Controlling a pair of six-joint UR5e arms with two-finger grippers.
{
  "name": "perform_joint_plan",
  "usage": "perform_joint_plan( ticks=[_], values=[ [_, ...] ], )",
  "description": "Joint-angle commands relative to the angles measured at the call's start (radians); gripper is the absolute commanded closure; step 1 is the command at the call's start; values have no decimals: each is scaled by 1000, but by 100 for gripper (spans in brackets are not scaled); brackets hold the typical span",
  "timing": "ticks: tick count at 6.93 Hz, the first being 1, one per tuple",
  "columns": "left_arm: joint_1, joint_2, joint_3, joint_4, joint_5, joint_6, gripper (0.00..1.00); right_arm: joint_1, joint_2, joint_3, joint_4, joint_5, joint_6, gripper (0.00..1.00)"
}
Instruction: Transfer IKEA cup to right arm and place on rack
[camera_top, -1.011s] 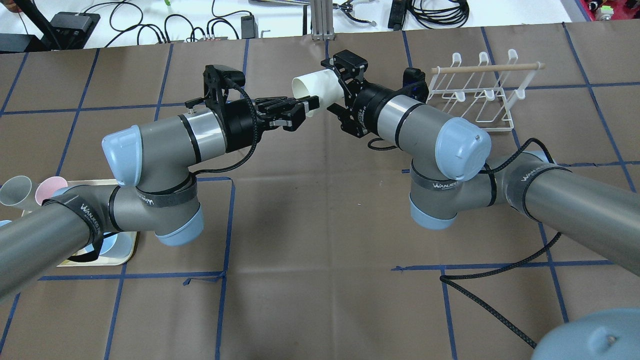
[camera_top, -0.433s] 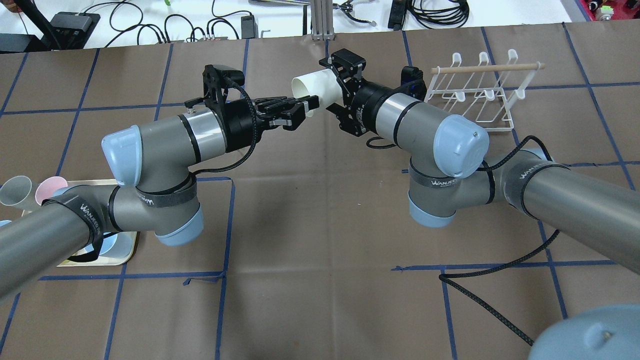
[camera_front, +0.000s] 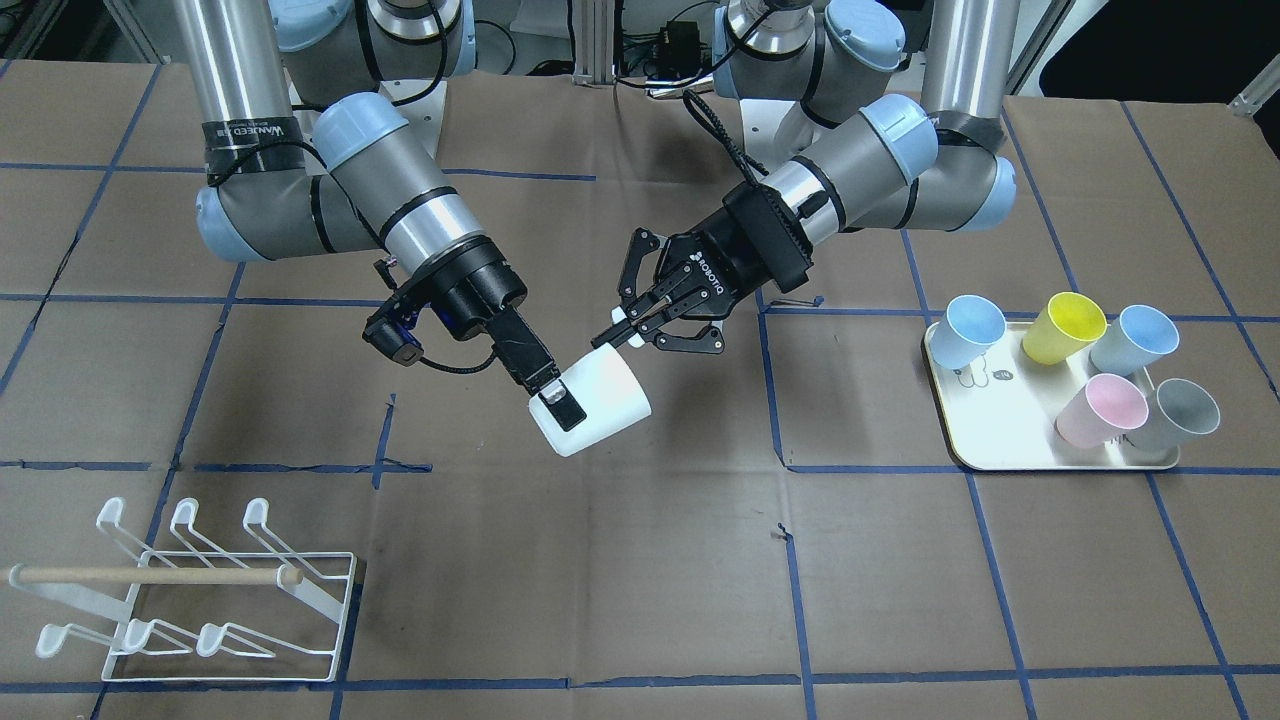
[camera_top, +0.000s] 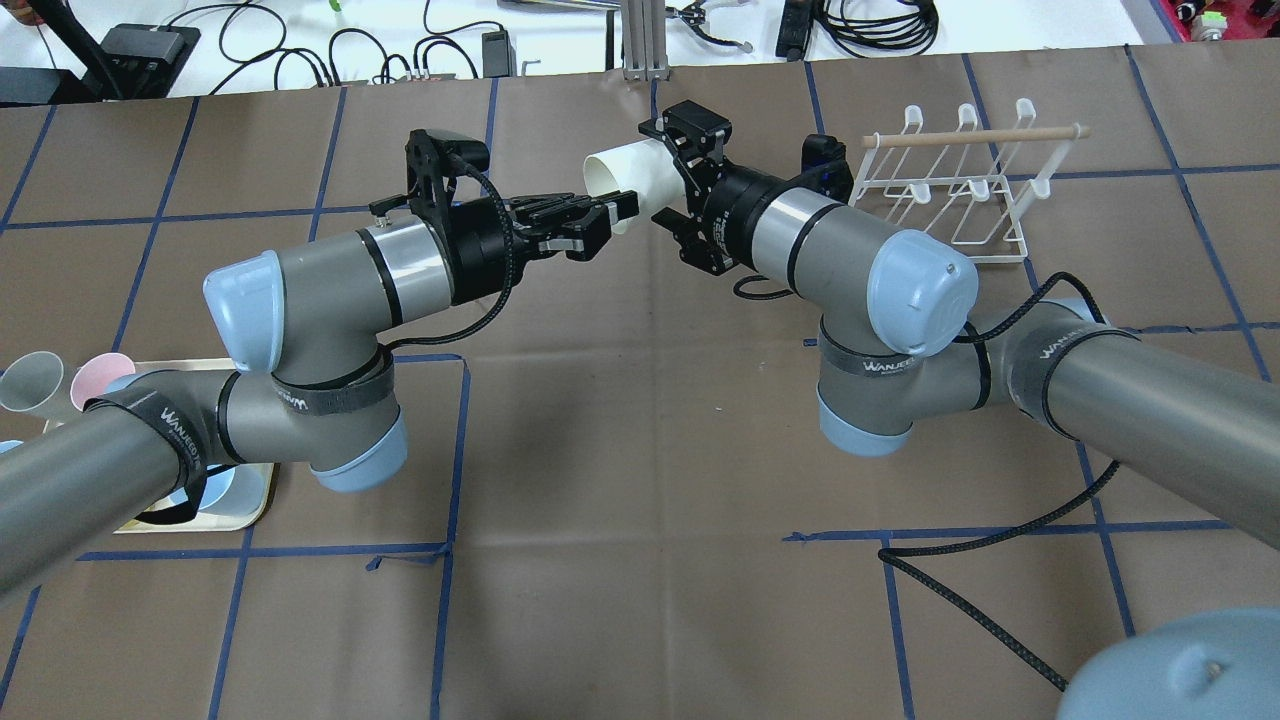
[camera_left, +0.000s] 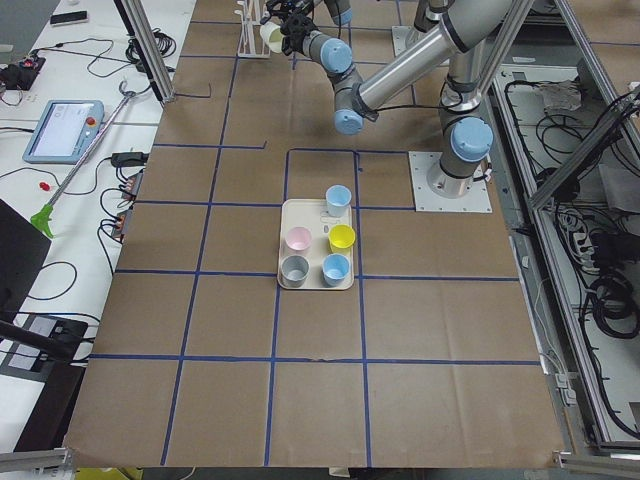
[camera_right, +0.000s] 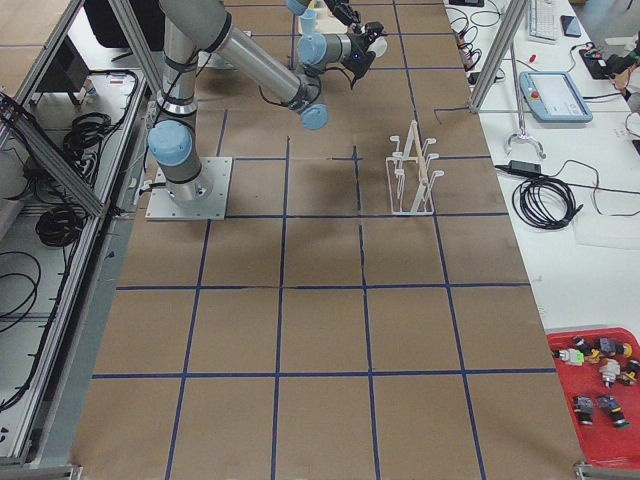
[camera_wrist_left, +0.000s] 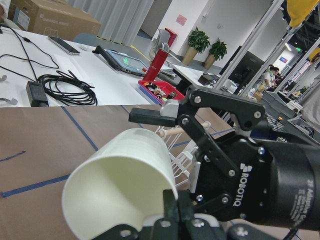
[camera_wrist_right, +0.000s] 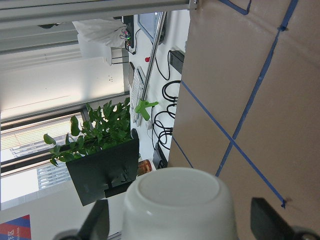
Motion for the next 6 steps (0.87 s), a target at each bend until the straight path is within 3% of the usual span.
perform_joint_plan(
  ticks=[1,4,6],
  values=[
    [-1,2,0,0,2,-1,100,0,-1,-3,4,3,6,15],
    [-1,3,2,0,6,-1,100,0,-5,-1,5,8,-2,49],
    [0,8,3,0,9,-1,91,0,-6,-4,7,8,-3,64]
  ],
)
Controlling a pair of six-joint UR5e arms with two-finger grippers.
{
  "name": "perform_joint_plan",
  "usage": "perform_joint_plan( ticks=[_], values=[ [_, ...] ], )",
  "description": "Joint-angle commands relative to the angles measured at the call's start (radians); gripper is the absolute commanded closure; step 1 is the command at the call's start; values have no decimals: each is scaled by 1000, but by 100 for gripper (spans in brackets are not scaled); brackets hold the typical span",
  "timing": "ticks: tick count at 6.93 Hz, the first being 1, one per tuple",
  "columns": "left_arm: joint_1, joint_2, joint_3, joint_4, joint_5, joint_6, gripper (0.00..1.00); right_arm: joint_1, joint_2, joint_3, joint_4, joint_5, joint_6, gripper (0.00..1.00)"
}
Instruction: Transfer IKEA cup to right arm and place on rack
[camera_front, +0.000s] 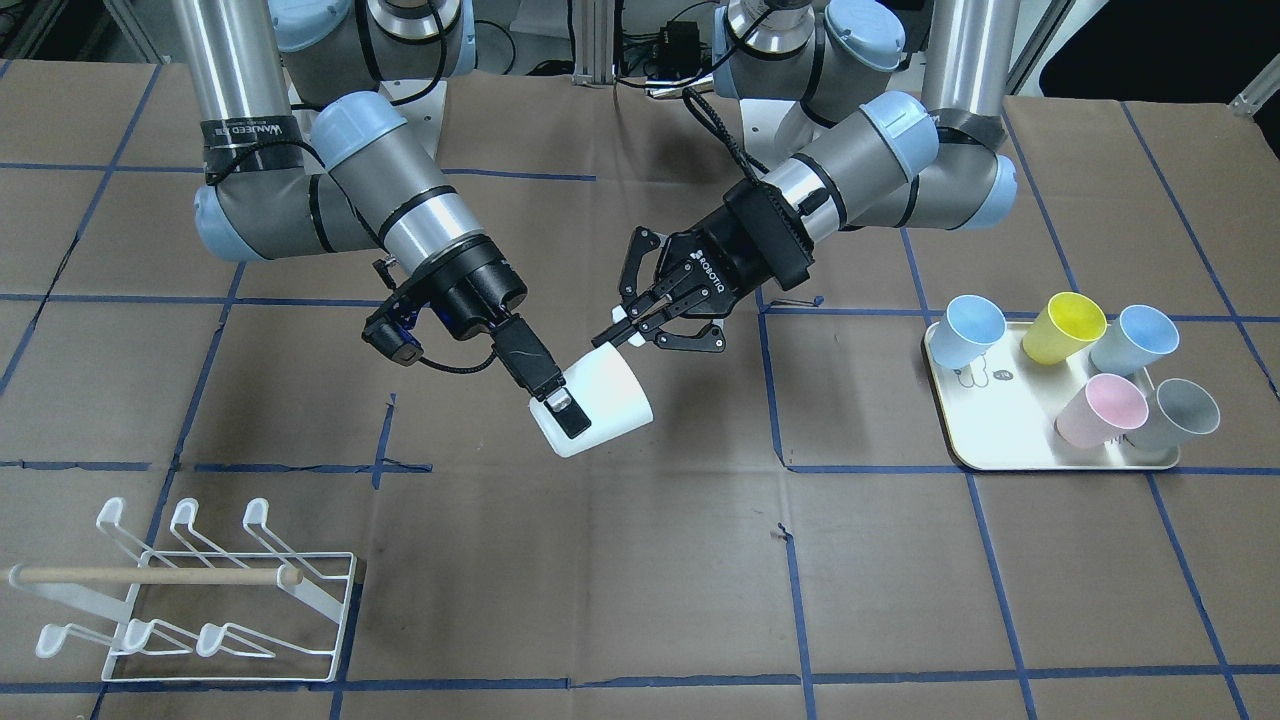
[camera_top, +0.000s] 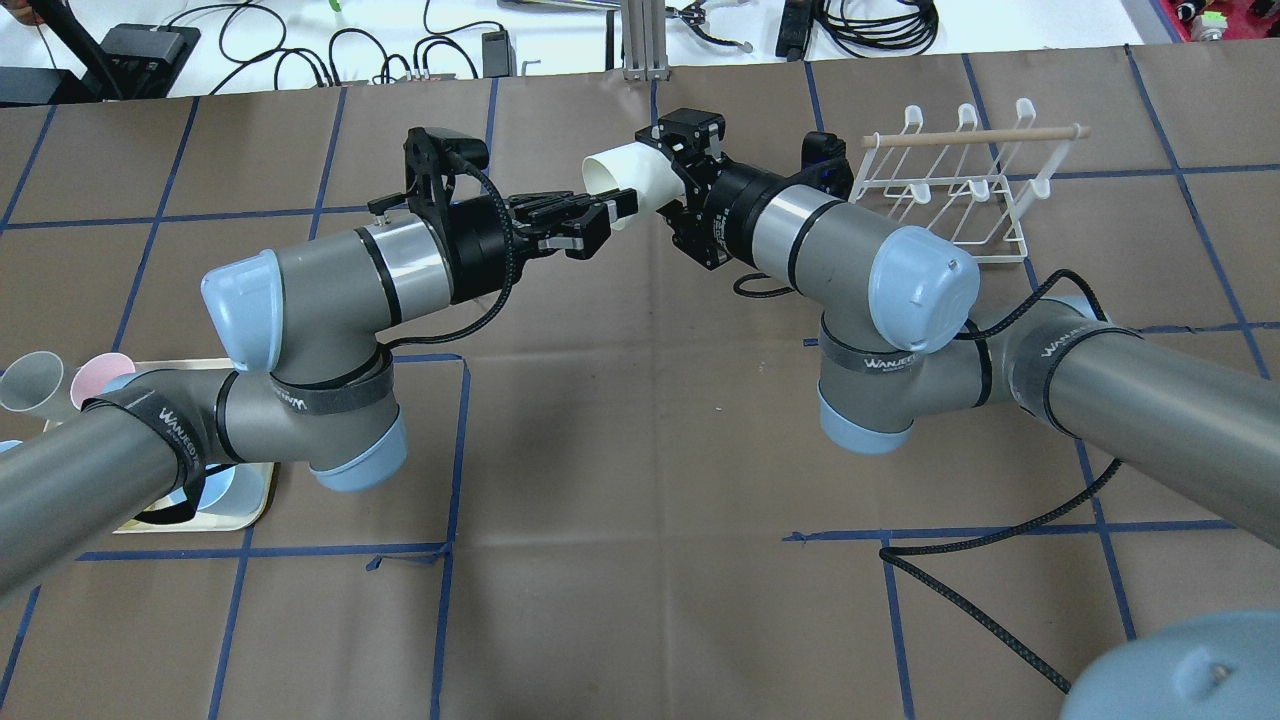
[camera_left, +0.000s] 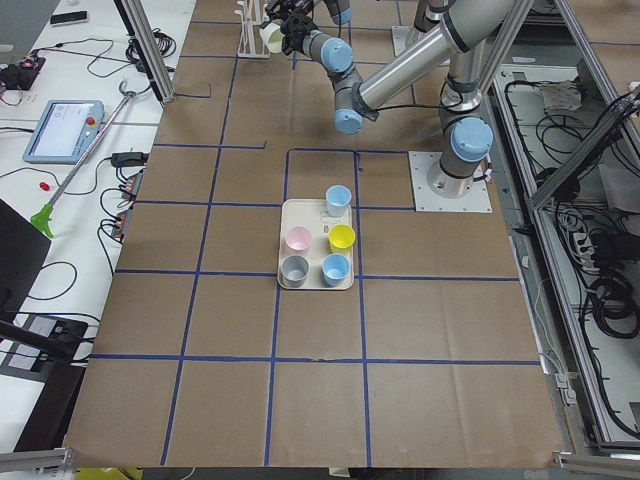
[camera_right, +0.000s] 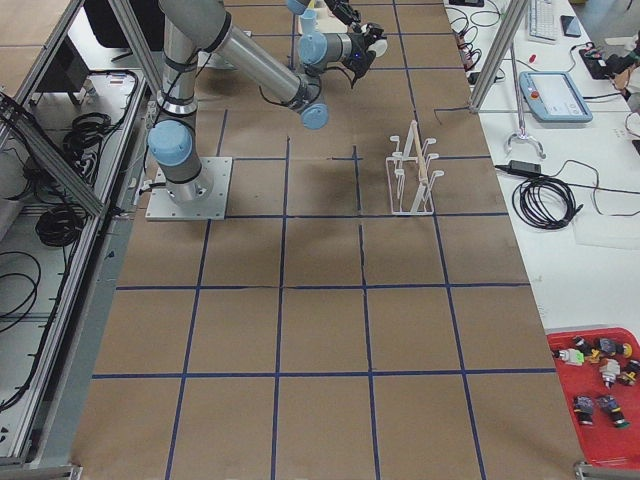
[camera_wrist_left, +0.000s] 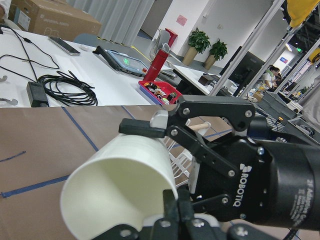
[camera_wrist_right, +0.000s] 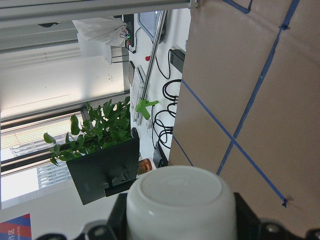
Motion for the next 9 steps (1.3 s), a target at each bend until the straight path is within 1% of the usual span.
perform_joint_plan(
  ticks=[1,2,4,6,7,8,9],
  values=[
    [0,6,1,1,3,-9,79,0,-1,-1,1,5,-1,67],
    [0,7,1,1,4,-18,65,0,-1,-1,1,38,-3,70],
    [0,10,2,2,4,-35,42,0,-3,2,11,48,-3,81],
    [6,36,-2,2,4,-48,31,0,-3,1,11,48,-1,82],
    [18,41,-11,4,7,-49,28,-1,-3,1,13,49,-1,84],
    [45,53,-36,14,6,-49,22,-1,-4,1,13,86,-3,86],
    [96,88,-77,19,3,-48,20,-1,-4,1,25,100,-3,87]
  ],
)
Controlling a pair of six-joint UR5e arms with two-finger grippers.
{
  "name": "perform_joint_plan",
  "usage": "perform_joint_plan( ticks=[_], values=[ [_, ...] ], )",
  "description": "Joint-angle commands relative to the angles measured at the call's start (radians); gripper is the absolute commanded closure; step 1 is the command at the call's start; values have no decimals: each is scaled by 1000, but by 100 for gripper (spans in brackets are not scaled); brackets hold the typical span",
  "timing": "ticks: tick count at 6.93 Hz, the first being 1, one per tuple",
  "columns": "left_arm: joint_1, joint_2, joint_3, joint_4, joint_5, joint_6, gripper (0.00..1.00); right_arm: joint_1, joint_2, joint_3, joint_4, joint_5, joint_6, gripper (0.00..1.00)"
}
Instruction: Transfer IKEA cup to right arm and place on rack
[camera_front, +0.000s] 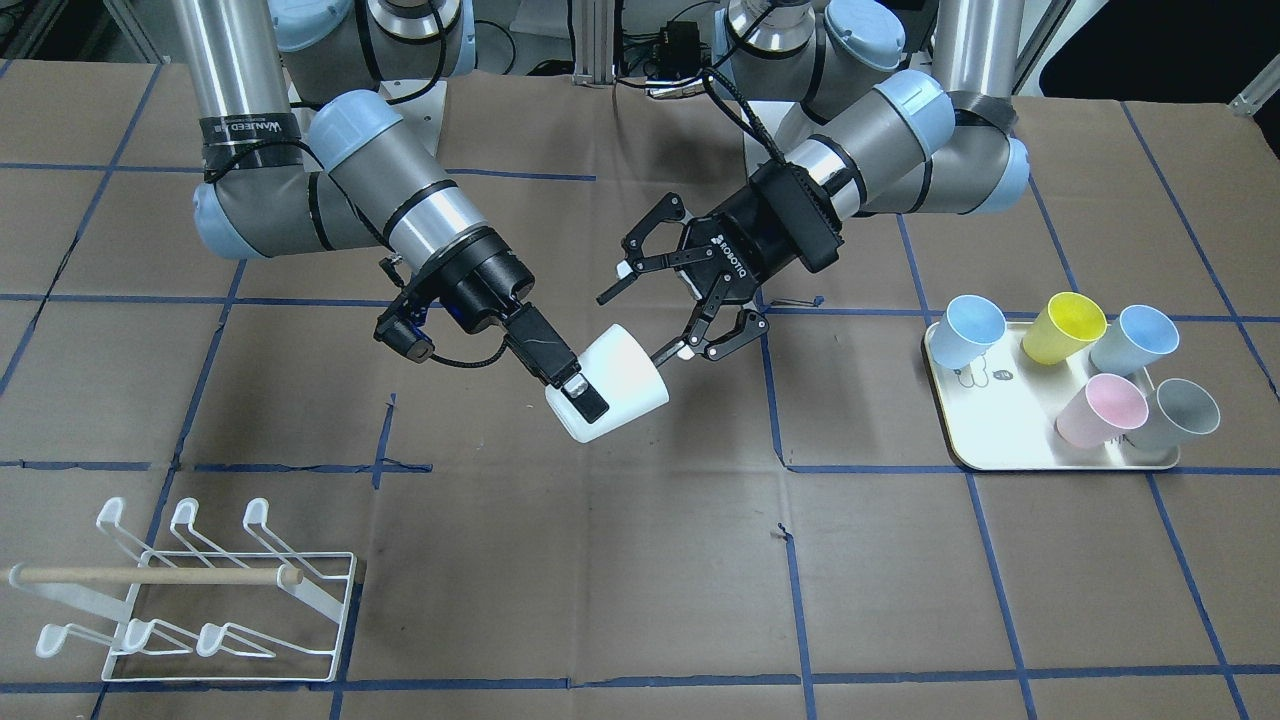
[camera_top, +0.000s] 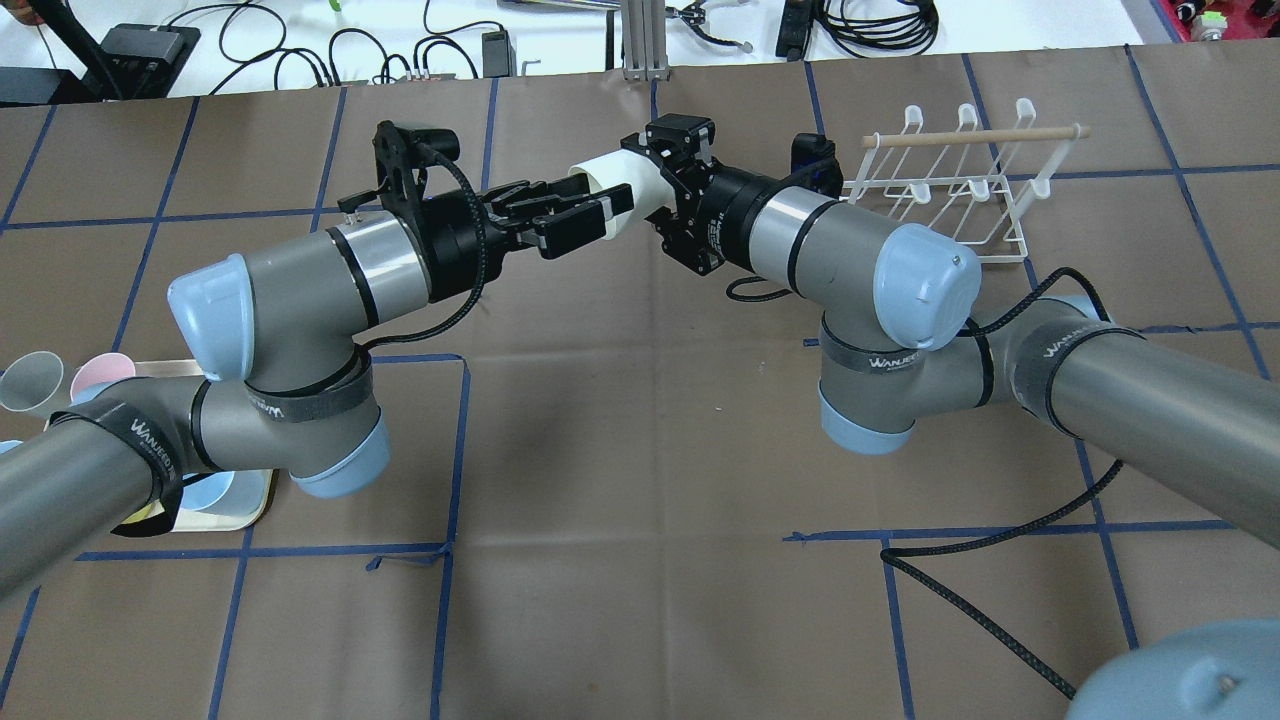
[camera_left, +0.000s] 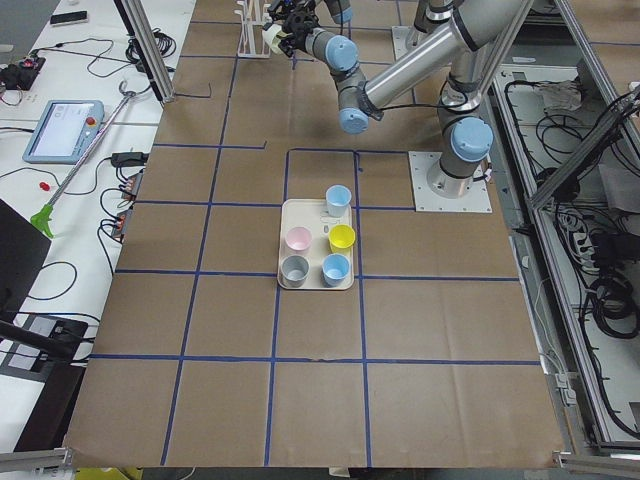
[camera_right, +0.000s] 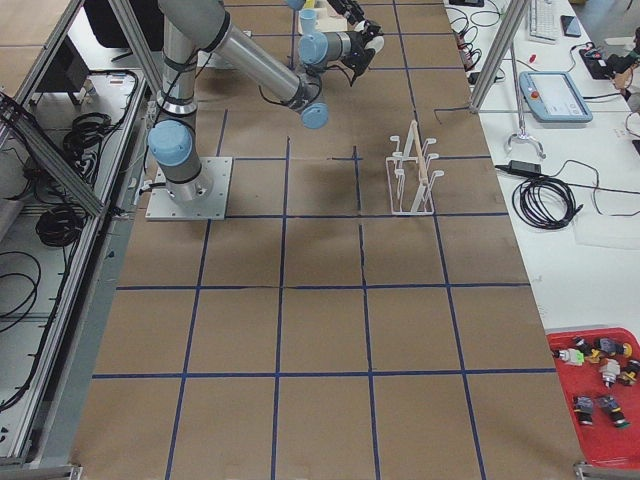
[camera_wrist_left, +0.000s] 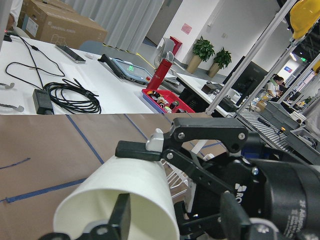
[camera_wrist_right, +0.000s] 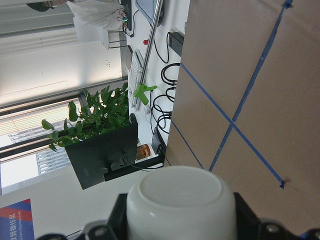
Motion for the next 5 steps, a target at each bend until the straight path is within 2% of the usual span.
perform_joint_plan(
  ticks=[1,3,4,5],
  values=[
    [102,86,-77,4,-9,1,19,0,-1,-1,12,21,0,87],
    [172,131,-119,-7,-4,1,14,-15,1,-5,12,23,-2,87],
    [195,131,-112,-45,2,1,4,-47,3,-17,10,23,-14,87],
    [199,137,-102,-109,54,-1,1,-104,1,-38,14,24,-55,87]
  ],
)
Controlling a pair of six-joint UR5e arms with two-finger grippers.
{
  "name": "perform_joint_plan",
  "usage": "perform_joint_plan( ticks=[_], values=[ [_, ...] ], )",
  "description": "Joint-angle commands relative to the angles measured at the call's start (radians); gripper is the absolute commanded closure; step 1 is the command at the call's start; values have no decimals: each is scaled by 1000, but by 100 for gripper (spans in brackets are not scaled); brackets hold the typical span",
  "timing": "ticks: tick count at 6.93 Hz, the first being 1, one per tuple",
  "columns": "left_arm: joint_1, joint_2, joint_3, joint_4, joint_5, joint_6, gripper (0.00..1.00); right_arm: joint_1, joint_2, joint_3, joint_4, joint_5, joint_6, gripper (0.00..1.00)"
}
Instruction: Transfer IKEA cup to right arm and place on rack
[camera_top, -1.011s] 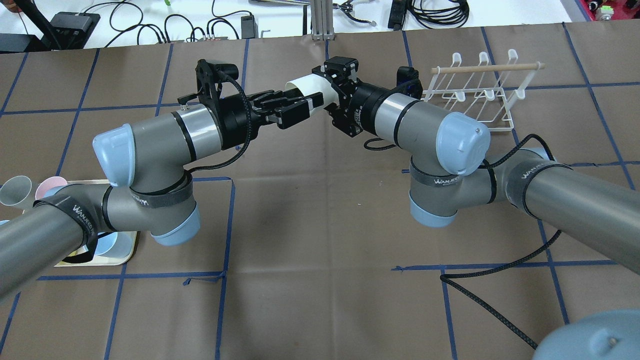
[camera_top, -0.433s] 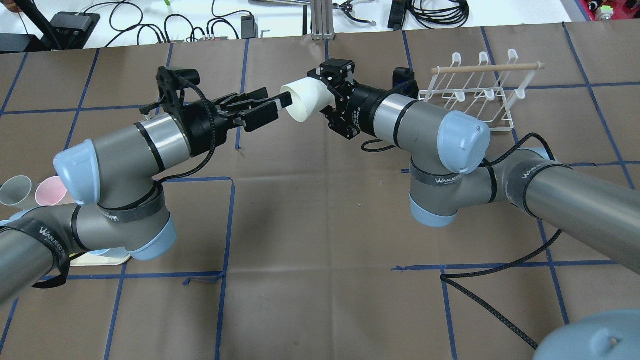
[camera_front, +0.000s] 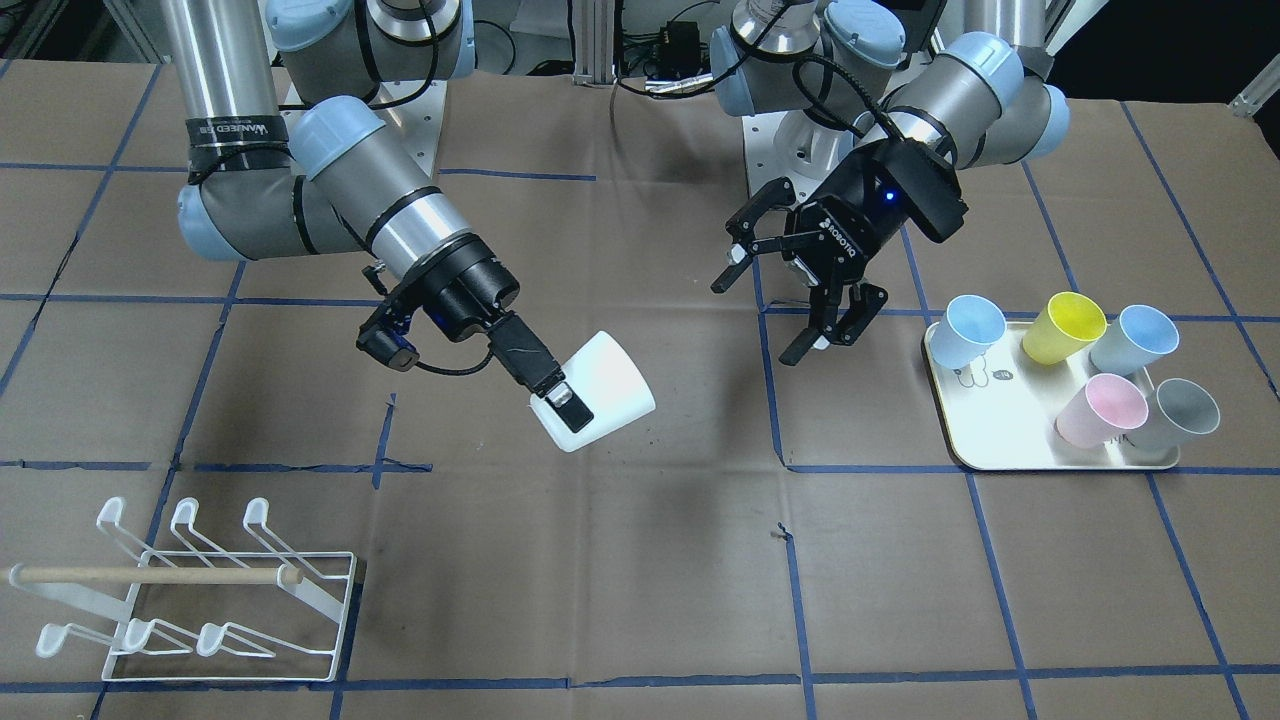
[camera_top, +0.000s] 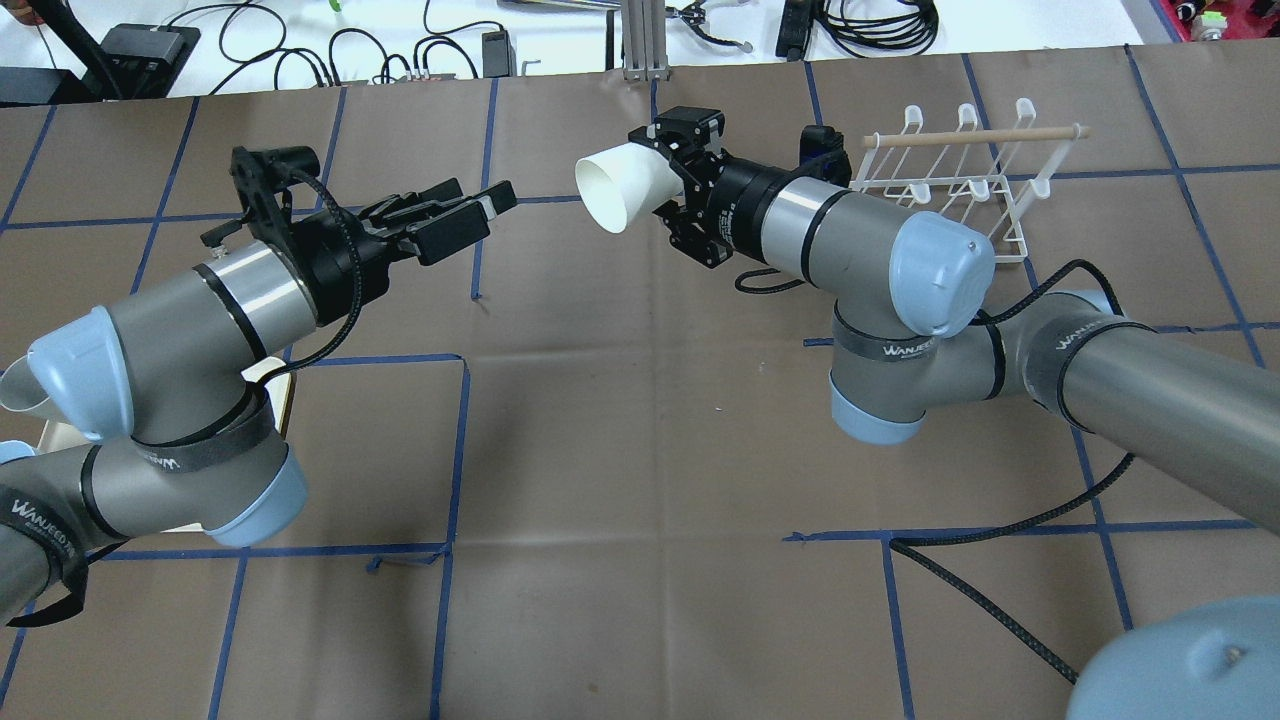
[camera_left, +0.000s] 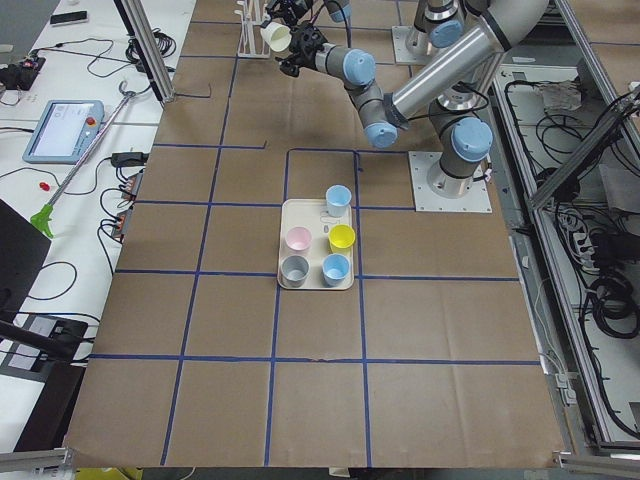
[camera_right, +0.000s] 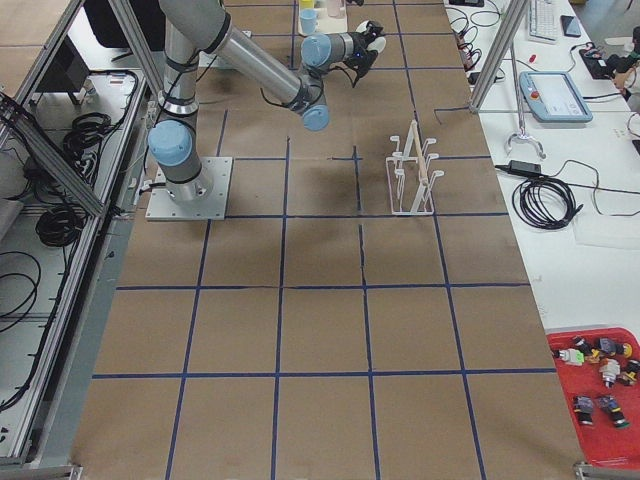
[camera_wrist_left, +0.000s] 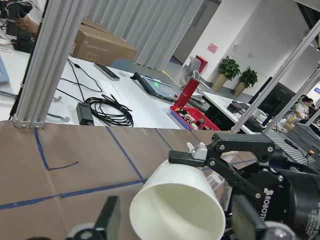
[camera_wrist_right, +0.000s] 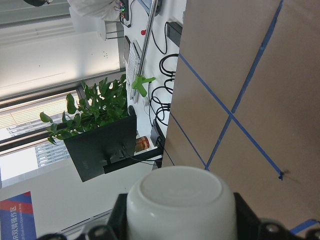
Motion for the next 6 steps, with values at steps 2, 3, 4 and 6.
perform_joint_plan(
  ticks=[2,3,4,6],
  values=[
    [1,50,76,-315,273,-3,1,-139,-11,-38,3,1,-211,86],
    [-10,62,142,-483,328,-3,1,-168,-19,-53,5,-11,-343,86],
    [-42,59,225,-651,427,-7,1,-191,-20,-60,5,-16,-507,87],
    [-140,47,427,-1042,665,-24,1,-256,-20,-61,3,-66,-916,89]
  ],
)
